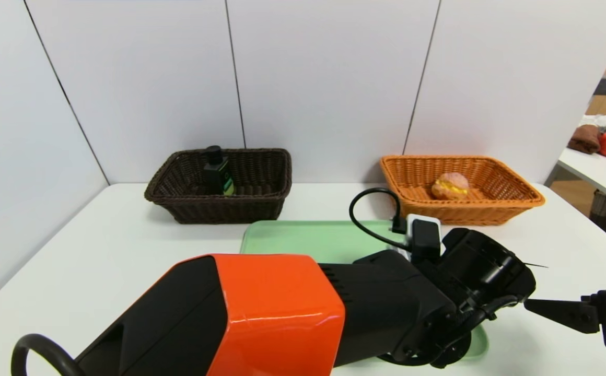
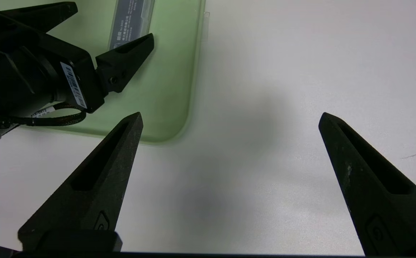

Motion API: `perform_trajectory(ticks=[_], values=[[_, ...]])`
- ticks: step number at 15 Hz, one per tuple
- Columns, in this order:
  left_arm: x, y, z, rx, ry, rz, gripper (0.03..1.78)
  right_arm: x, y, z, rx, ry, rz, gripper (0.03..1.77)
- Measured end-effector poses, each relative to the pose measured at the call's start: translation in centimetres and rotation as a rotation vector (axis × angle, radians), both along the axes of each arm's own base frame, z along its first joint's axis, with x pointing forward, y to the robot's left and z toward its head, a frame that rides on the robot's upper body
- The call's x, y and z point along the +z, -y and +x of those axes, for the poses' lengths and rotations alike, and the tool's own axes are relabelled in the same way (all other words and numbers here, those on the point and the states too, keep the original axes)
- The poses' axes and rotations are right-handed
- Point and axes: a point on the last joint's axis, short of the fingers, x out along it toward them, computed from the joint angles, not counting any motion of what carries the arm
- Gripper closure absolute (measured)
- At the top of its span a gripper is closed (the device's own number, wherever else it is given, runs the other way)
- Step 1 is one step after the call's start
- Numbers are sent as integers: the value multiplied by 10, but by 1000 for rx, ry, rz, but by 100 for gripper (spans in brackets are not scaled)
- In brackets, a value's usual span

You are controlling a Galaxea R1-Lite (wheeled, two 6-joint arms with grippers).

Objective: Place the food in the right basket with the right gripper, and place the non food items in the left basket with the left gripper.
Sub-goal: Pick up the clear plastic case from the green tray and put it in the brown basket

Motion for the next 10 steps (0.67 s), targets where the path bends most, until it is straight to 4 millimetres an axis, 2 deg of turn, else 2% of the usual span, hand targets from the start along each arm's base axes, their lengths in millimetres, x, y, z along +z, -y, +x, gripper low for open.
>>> perform_trajectory(ticks=[10], values=[[-6, 1, 16, 6, 36, -16, 12, 0, 0, -4, 1, 8, 2, 10]])
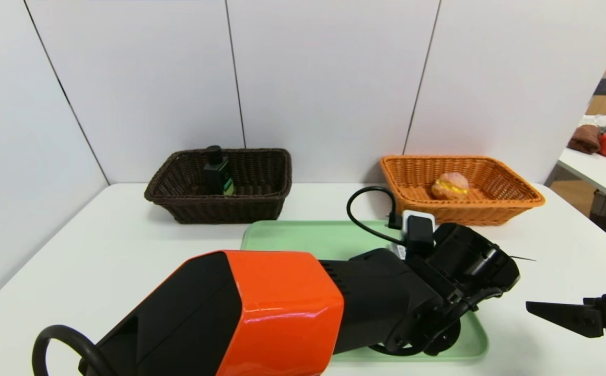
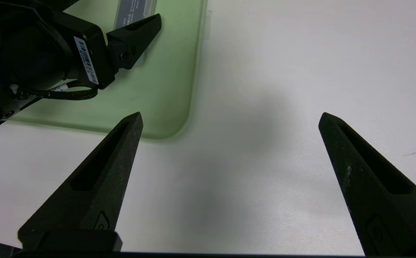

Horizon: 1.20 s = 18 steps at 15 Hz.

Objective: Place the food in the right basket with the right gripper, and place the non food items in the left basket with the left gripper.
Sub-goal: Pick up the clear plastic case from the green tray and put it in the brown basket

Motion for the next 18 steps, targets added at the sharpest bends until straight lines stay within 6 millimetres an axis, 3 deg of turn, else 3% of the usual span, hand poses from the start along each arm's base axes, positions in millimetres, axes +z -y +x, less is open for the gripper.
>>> perform_trajectory(ticks=[18], values=[[-10, 1, 12, -1, 24, 11, 12, -2, 0, -5, 6, 2, 6, 10]])
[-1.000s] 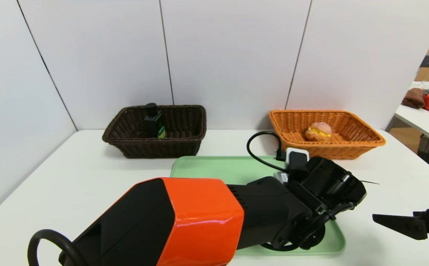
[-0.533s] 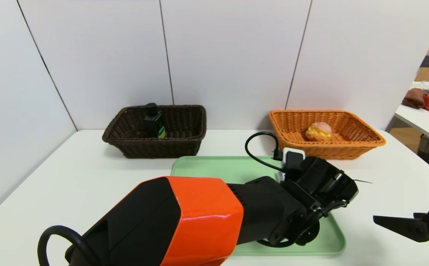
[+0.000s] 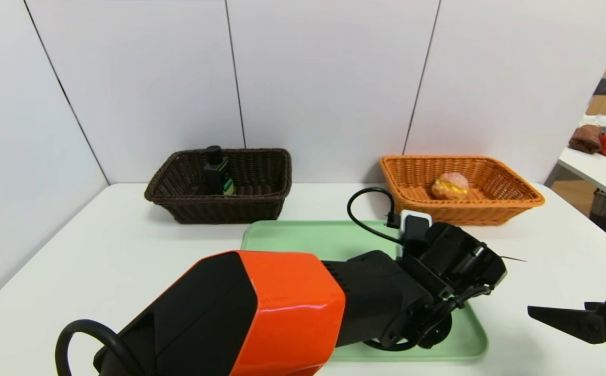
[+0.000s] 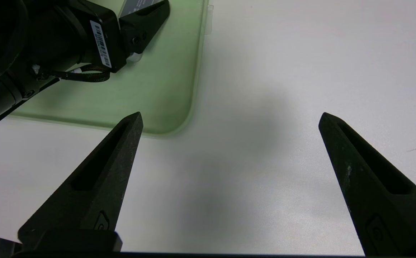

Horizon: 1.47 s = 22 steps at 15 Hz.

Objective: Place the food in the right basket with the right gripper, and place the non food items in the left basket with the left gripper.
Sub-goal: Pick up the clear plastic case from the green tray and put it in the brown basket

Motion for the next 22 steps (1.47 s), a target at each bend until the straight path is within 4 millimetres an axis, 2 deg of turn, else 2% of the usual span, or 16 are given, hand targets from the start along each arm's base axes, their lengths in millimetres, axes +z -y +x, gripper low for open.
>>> perform_trajectory(ticks=[7, 10, 14, 15, 18, 22], values=[[0, 0, 0, -1, -1, 0, 12, 1, 0, -1, 2, 6, 1, 10], [0, 0, 0, -2, -1, 0, 62, 1, 0, -1, 2, 7, 2, 10], [1, 0, 0, -2, 0, 1, 106, 1, 0, -1, 2, 10, 2, 10], [1, 0, 0, -2, 0, 1, 124, 1, 0, -1, 3, 10, 2, 10], [3, -1, -1, -1, 1, -1, 124, 1, 0, -1, 3, 9, 3, 10], [17, -5, -1, 6, 12, -15, 124, 1, 0, -1, 1, 8, 2, 10]])
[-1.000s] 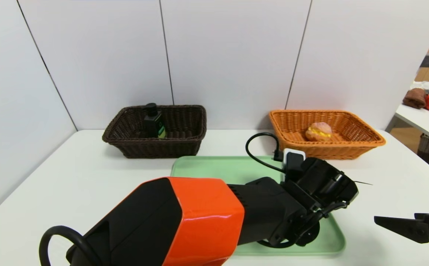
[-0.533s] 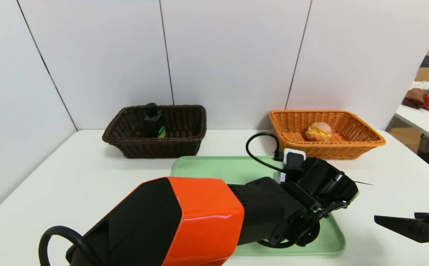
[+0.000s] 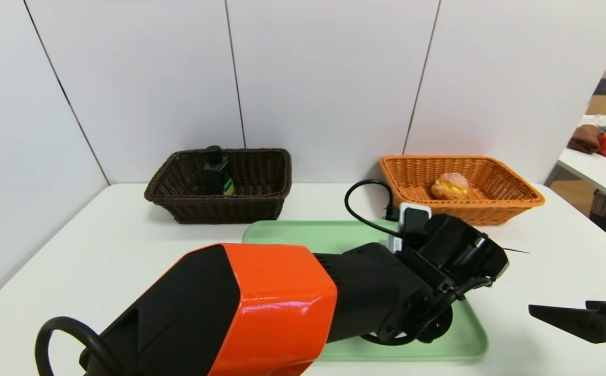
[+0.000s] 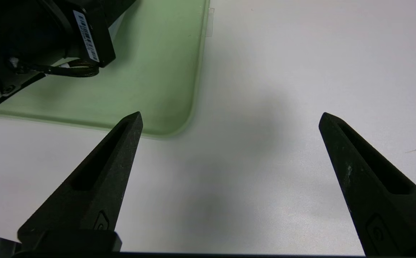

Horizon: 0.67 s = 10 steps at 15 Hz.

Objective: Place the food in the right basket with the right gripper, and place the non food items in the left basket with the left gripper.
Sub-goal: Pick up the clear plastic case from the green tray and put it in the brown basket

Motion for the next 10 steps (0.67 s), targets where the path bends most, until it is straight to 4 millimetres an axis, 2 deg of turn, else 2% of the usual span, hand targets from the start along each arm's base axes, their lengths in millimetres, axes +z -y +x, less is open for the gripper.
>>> perform_trajectory(ticks=[5, 10], values=[[33, -28, 15, 57, 0, -5, 124, 2, 0, -1, 0, 14, 2, 10], [85, -88, 41, 173, 12, -22, 124, 7, 0, 1, 3, 56, 9, 10]])
